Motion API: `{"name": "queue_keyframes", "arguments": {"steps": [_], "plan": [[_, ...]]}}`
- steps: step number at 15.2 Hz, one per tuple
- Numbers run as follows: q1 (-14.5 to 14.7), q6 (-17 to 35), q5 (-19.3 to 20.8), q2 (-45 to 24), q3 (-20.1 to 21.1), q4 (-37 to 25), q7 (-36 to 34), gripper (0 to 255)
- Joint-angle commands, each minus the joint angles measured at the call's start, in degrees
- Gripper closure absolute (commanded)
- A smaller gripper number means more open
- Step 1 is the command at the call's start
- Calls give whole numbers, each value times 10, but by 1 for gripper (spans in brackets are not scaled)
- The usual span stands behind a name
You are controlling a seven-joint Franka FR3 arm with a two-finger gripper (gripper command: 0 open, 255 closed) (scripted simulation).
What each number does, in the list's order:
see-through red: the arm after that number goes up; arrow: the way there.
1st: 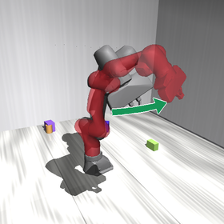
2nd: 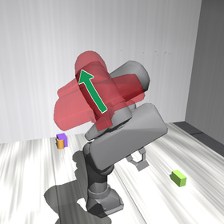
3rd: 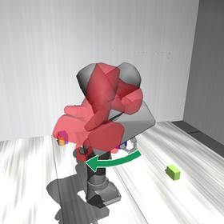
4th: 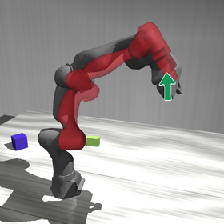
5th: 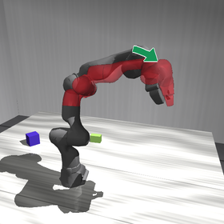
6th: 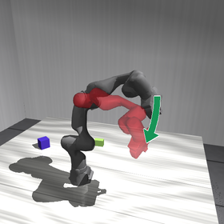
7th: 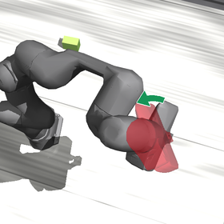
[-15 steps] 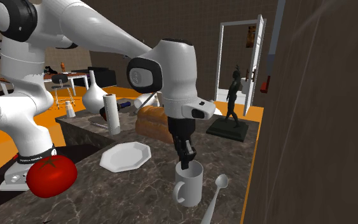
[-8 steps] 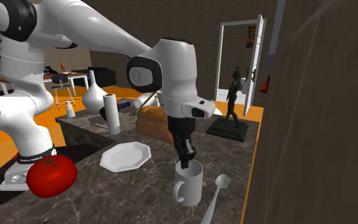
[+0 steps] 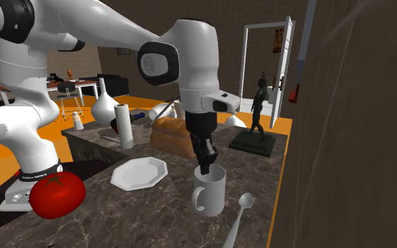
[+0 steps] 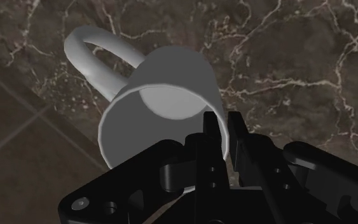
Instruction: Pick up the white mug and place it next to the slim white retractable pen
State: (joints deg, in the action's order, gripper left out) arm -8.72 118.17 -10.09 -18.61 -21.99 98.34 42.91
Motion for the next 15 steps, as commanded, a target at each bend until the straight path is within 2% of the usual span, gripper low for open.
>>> {"name": "queue_keyframes", "arguments": {"steps": [1,15], "plan": [[0,-14,2,3,-1,-11,-2,255],[-1,-114,14,22,-6,-93,-14,255]]}}
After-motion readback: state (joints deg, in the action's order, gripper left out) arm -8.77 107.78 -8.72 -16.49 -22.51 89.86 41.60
